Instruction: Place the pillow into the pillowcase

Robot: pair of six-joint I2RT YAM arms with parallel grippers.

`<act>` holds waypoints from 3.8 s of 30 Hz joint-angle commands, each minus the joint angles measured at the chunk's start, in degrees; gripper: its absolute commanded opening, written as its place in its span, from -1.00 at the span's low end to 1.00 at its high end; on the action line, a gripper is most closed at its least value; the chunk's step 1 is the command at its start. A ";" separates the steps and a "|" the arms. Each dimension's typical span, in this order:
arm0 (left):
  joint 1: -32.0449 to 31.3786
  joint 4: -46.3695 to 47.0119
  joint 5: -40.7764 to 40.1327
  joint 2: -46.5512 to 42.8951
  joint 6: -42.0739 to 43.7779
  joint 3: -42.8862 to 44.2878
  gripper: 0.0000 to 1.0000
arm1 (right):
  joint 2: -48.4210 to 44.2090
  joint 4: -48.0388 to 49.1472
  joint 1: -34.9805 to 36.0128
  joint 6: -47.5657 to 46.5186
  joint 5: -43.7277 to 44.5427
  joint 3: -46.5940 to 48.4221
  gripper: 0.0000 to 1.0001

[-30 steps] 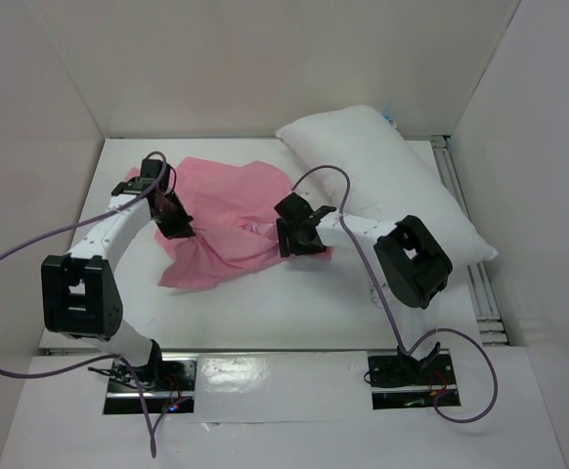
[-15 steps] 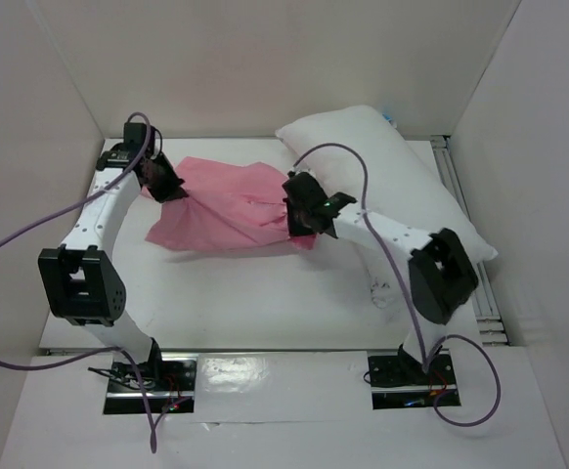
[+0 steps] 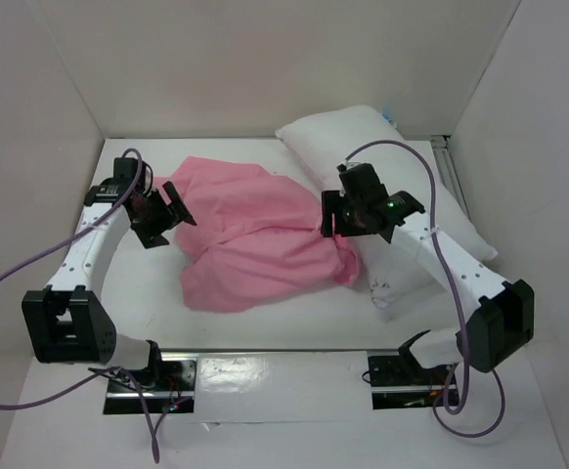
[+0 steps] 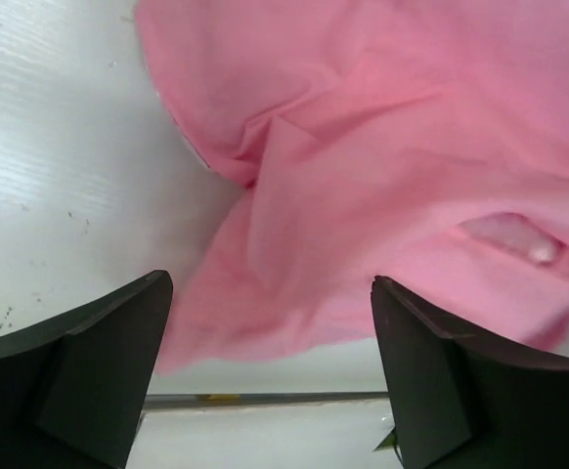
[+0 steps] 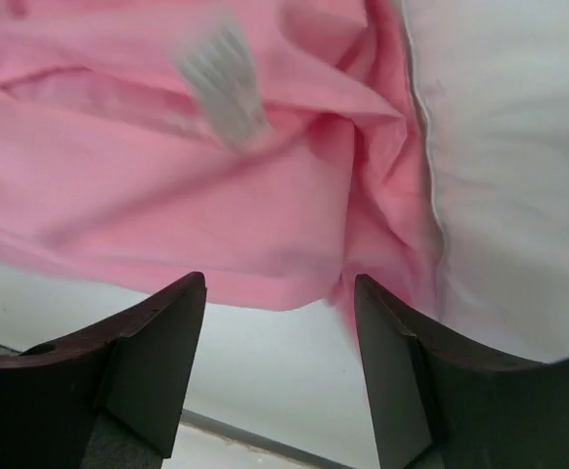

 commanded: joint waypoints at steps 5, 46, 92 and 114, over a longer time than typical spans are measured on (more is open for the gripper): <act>0.50 3.42 -7.00 9.11 1.96 9.28 0.86 | 6.05 1.03 0.76 -1.26 -7.37 12.90 0.22; 16.85 0.87 -11.93 37.36 -6.13 31.12 -1.00 | 33.65 3.69 3.14 1.37 -2.12 12.99 0.82; -30.17 -11.52 -30.04 34.97 12.34 22.40 0.97 | 25.04 11.69 1.74 1.65 0.01 1.03 -1.00; -27.10 -3.78 -25.21 47.01 13.38 34.87 -0.50 | 13.10 3.43 0.07 -0.74 4.75 8.41 0.67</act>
